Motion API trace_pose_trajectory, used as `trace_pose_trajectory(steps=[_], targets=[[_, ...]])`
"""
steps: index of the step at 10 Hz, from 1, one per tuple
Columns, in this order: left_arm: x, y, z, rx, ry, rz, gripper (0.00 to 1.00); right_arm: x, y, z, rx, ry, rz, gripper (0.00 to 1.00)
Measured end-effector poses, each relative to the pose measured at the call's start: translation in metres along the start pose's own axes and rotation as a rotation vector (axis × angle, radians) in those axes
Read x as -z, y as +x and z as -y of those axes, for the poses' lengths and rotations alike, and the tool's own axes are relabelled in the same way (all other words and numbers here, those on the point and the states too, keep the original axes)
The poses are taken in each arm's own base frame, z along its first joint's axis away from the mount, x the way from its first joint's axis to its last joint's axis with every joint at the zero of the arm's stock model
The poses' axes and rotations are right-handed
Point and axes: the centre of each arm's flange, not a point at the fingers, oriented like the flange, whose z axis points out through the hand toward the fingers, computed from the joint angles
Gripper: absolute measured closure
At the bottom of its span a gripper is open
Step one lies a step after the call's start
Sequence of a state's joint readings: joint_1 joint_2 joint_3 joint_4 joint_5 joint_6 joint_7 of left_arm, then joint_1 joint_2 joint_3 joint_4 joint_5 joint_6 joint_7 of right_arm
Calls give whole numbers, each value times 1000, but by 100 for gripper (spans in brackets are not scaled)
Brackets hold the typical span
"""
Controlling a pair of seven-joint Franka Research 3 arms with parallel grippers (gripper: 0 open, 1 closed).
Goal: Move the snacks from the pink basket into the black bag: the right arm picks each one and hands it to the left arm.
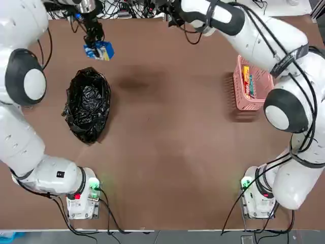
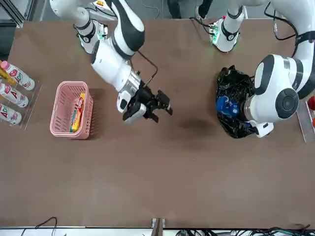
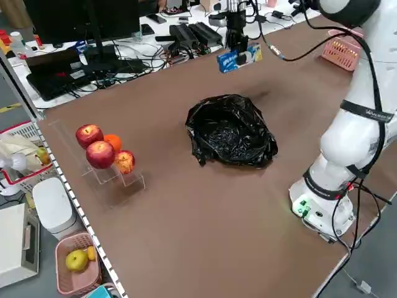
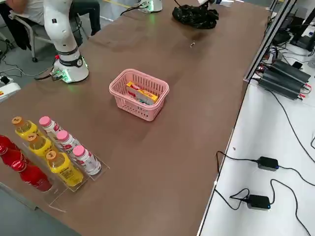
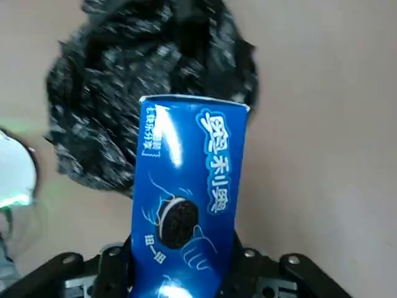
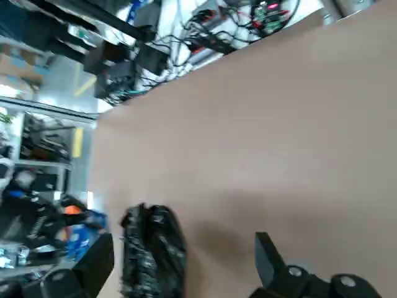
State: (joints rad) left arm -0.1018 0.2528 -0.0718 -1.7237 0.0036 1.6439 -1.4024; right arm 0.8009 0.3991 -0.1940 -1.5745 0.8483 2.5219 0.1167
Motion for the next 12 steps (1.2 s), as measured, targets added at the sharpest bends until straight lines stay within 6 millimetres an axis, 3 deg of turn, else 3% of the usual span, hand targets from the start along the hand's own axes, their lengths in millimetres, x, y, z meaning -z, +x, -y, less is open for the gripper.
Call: trace_pose_trajectory(steps=[2, 4, 7, 8, 12], targets=[[-26, 40, 49, -32, 59, -11, 49, 20, 15, -14, 80, -91, 77, 0], [-60, 57, 72, -31, 81, -16, 49, 53, 24, -29, 149, -200, 169, 0], [-116, 57, 73, -55, 73, -52, 49, 110, 37, -58, 257, -349, 268, 0], [-127, 57, 73, -60, 68, -56, 49, 130, 44, -73, 279, -387, 286, 0], [-132, 60, 64, -62, 21, -70, 49, 188, 42, -140, 338, -469, 334, 0]])
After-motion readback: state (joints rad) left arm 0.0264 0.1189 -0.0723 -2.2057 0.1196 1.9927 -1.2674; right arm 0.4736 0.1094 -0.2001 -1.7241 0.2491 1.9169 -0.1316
